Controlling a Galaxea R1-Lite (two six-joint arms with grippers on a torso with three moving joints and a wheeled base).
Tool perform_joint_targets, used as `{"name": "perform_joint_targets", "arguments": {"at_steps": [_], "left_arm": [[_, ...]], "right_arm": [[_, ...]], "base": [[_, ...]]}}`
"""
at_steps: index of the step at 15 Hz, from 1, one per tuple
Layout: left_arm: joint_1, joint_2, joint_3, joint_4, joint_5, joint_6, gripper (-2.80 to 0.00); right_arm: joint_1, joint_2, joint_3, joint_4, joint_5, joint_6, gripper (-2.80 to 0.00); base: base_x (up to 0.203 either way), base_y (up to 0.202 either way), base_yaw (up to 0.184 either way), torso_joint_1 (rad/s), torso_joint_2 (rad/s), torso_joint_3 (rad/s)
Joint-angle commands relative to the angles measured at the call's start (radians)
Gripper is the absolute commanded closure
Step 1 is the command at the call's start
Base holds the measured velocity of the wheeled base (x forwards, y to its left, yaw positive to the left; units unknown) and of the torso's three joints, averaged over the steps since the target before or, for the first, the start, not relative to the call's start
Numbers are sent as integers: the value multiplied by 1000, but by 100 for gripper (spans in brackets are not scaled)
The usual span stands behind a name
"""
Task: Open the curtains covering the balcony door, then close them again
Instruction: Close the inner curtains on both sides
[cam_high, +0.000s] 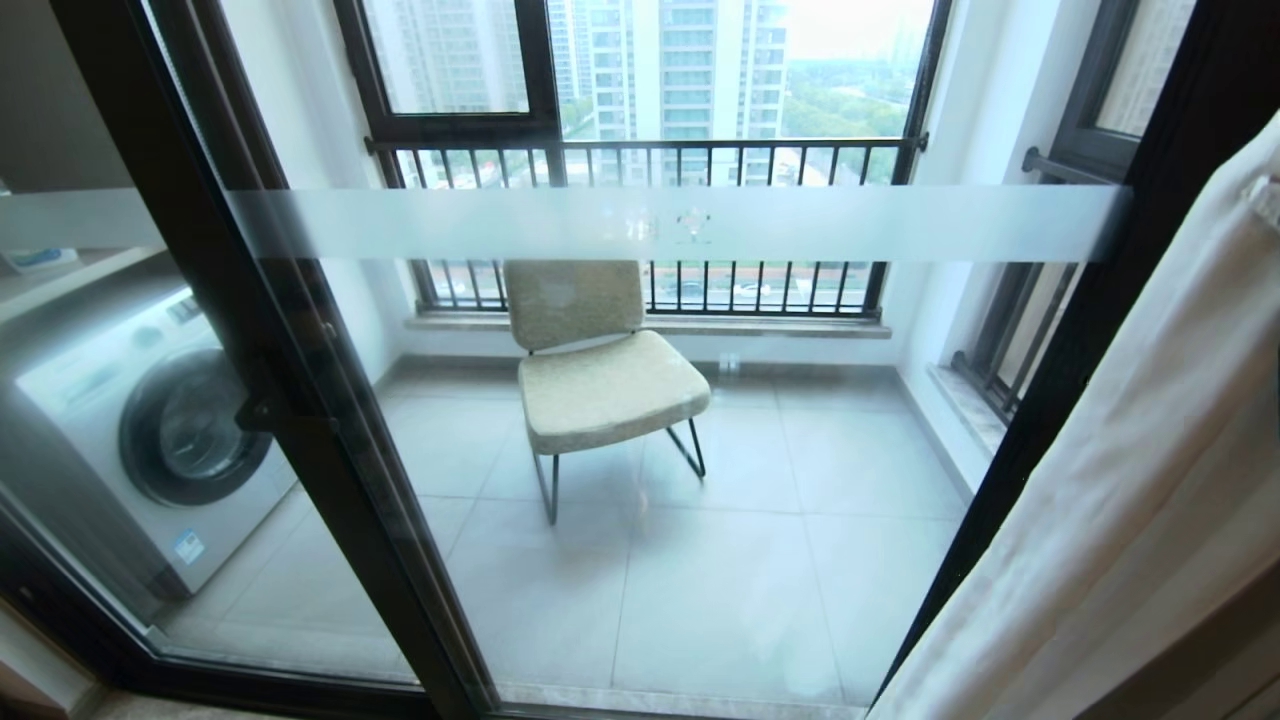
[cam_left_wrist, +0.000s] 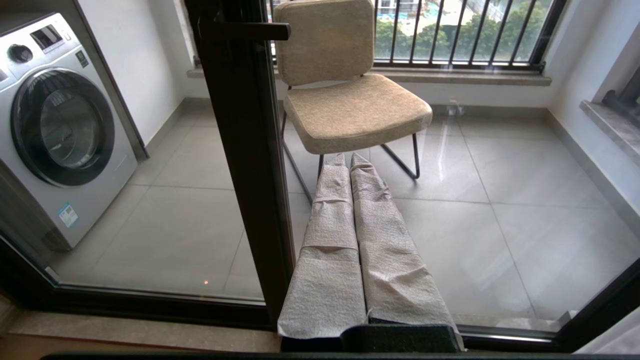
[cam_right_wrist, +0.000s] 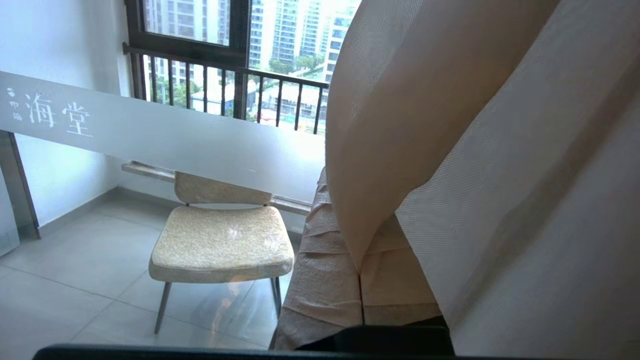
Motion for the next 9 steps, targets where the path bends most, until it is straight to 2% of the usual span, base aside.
{"name": "perform_joint_targets", "arguments": {"at_steps": [1, 9], "left_arm": [[0, 0, 0, 0, 0, 0, 0], [0, 0, 0, 0, 0, -2, 0]], "right_arm": [[-32, -2, 7, -6, 2, 2, 0], [-51, -7, 30, -6, 1, 22, 0]], "base": [[0, 0, 0, 0, 0, 0], [0, 0, 0, 0, 0, 0]]}}
